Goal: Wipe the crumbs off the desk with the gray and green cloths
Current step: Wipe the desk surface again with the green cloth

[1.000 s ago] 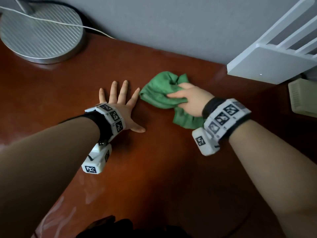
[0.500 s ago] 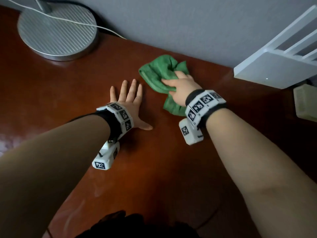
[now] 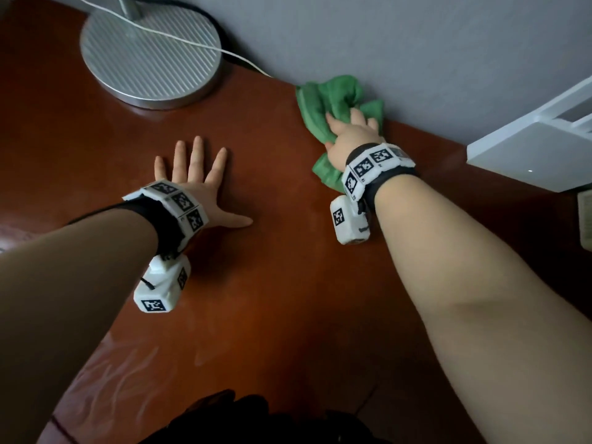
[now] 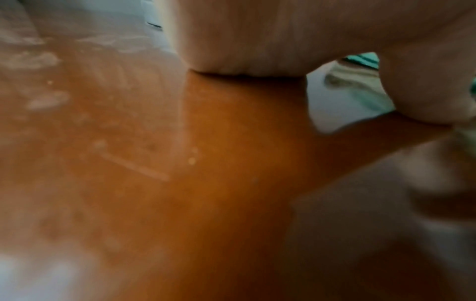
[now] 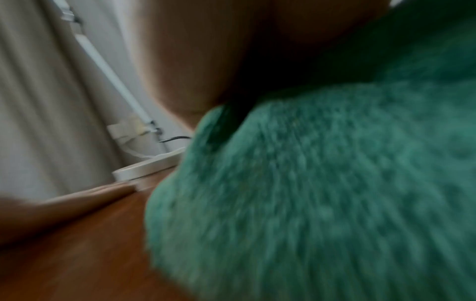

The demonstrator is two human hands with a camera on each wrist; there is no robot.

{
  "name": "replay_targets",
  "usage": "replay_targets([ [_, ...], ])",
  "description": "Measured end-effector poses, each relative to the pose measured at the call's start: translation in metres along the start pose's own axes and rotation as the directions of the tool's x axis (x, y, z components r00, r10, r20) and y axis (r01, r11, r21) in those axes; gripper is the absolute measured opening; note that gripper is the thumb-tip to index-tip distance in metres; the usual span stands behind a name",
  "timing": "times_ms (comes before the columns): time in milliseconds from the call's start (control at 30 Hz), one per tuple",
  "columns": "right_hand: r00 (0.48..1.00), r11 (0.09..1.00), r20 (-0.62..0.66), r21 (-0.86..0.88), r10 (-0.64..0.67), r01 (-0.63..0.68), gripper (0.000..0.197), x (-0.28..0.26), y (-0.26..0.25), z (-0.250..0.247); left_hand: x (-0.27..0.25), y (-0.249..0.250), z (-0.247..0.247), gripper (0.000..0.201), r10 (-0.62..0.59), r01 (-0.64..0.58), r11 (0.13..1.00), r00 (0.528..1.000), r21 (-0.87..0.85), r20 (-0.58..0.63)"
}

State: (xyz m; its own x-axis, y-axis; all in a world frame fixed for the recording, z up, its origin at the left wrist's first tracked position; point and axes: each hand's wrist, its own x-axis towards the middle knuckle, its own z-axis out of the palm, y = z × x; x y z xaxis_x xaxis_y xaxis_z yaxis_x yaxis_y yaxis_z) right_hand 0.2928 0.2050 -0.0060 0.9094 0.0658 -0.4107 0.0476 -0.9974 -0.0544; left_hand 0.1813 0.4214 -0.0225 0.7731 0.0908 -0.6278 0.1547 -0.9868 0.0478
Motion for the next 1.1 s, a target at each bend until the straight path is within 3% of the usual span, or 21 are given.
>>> replay_targets([
  [67, 0.985, 0.984, 0.017, -0.028, -0.174, 0.174, 0.057, -0.018, 0.000, 0.006, 0.000, 0.001, -0.001, 0.125, 0.003, -0.003, 1.000, 1.000, 0.007, -0.012],
  [133, 0.932, 0.934, 0.070, -0.023, -0.355, 0.358, 0.053, -0.034, 0.008, 0.011, -0.001, 0.001, -0.002, 0.125, 0.009, -0.009, 1.000, 1.000, 0.007, -0.027],
  [200, 0.887, 0.893, 0.110, 0.016, -0.449, 0.450, 0.050, -0.041, 0.021, 0.005, -0.001, 0.000, -0.002, 0.124, 0.013, -0.012, 1.000, 1.000, 0.001, -0.022],
  [267, 0.928, 0.928, 0.019, -0.016, -0.371, 0.371, 0.050, -0.033, 0.033, -0.004, -0.001, -0.001, -0.003, 0.125, 0.010, -0.010, 1.000, 1.000, 0.002, -0.004],
  [333, 0.981, 0.991, -0.137, -0.037, -0.134, 0.130, 0.049, -0.019, 0.040, -0.009, -0.001, -0.001, -0.004, 0.125, 0.008, -0.008, 1.000, 1.000, 0.007, 0.018],
  [400, 0.990, 0.996, -0.105, 0.008, 0.089, -0.089, 0.048, -0.007, 0.034, -0.008, -0.002, 0.000, -0.004, 0.125, 0.011, -0.011, 1.000, 1.000, 0.007, 0.020],
  [433, 0.990, 0.992, -0.053, 0.022, 0.127, -0.126, 0.049, -0.002, 0.028, -0.007, -0.001, 0.000, -0.003, 0.124, 0.011, -0.012, 1.000, 1.000, 0.009, 0.019],
  [500, 0.997, 0.997, -0.017, 0.016, 0.078, -0.078, 0.050, 0.000, 0.011, -0.006, -0.001, 0.000, -0.003, 0.124, 0.011, -0.011, 1.000, 1.000, 0.016, 0.018],
  [600, 0.992, 0.991, -0.025, -0.057, -0.126, 0.125, 0.053, -0.008, -0.013, 0.006, -0.001, 0.001, -0.002, 0.124, 0.013, -0.013, 1.000, 1.000, 0.018, -0.003],
  [767, 0.902, 0.907, 0.107, 0.007, -0.418, 0.420, 0.059, -0.025, -0.012, 0.014, 0.000, -0.001, -0.002, 0.124, 0.026, -0.025, 0.999, 0.999, 0.021, -0.024],
  [833, 0.944, 0.943, 0.016, 0.065, -0.329, 0.327, 0.055, -0.012, 0.000, -0.001, -0.001, -0.001, -0.003, 0.124, 0.022, -0.022, 0.999, 1.000, 0.023, -0.006],
  [900, 0.994, 0.988, -0.095, 0.134, -0.062, 0.075, 0.053, 0.003, 0.011, -0.011, -0.001, -0.001, -0.004, 0.124, 0.014, -0.015, 1.000, 1.000, 0.025, 0.016],
  [967, 0.992, 0.991, -0.057, 0.086, 0.112, -0.107, 0.056, 0.005, 0.007, -0.017, -0.001, -0.002, -0.004, 0.124, 0.012, -0.013, 1.000, 1.000, 0.026, 0.025],
  [1033, 0.993, 0.993, -0.004, 0.031, 0.118, -0.118, 0.058, -0.003, -0.005, -0.016, 0.000, -0.001, -0.004, 0.124, 0.019, -0.020, 0.999, 1.000, 0.031, 0.023],
  [1100, 1.000, 0.999, -0.001, 0.036, 0.023, -0.023, 0.056, -0.011, -0.017, -0.008, 0.000, -0.001, -0.003, 0.124, 0.025, -0.025, 0.999, 1.000, 0.035, 0.008],
])
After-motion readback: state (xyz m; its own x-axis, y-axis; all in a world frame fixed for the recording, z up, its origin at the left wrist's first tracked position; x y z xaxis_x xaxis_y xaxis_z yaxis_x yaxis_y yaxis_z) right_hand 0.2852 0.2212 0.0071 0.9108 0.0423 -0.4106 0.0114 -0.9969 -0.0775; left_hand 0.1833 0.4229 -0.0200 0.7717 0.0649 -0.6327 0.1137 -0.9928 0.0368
